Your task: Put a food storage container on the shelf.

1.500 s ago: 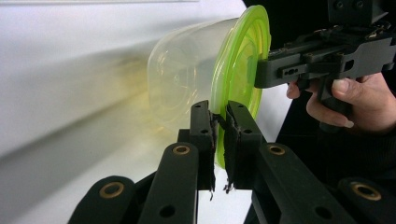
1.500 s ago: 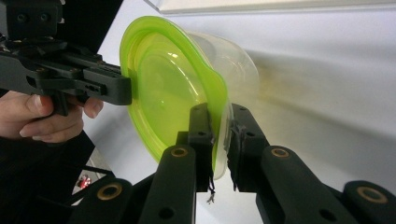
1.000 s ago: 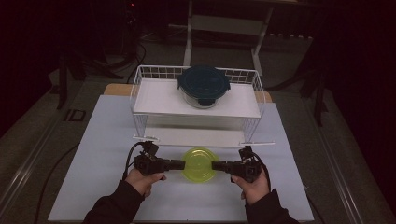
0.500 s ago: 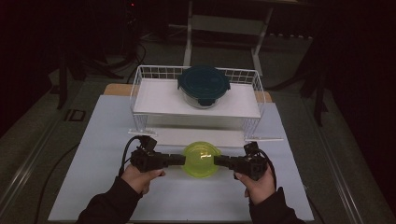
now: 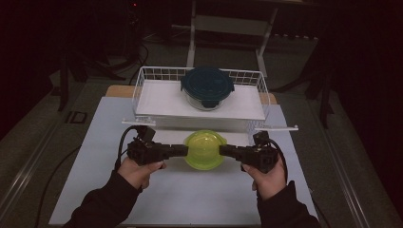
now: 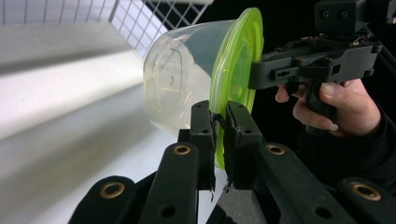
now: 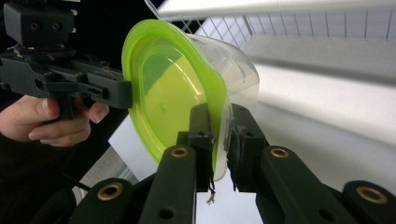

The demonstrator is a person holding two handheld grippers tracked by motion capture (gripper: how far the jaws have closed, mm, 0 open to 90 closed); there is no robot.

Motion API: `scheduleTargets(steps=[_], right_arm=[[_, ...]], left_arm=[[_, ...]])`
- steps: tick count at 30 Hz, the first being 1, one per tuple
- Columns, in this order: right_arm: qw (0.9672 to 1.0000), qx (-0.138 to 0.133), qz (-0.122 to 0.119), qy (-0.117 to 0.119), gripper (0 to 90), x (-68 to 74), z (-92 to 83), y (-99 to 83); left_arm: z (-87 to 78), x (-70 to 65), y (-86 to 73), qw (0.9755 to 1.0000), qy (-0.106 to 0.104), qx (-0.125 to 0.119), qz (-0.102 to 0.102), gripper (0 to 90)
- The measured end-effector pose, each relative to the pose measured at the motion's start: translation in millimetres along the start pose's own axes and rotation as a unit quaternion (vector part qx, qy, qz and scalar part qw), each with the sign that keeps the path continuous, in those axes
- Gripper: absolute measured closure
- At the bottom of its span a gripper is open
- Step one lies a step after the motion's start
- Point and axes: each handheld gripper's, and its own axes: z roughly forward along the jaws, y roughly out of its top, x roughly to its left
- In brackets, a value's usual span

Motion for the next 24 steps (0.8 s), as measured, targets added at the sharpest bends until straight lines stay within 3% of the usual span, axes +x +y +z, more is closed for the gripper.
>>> scheduleTargets(steps=[16,24], right_arm=[[0.9986,-0.042,-0.032,-0.007,81.0,23.0,-18.8,63.5],[0.9976,-0.061,-0.031,-0.010,80.9,26.6,-20.7,92.1]], left_arm=[[-21.8,-19.4,61.1,0.9991,0.011,-0.034,0.025,82.4],[-27.5,-20.6,89.0,0.9983,0.019,-0.047,0.027,82.5]])
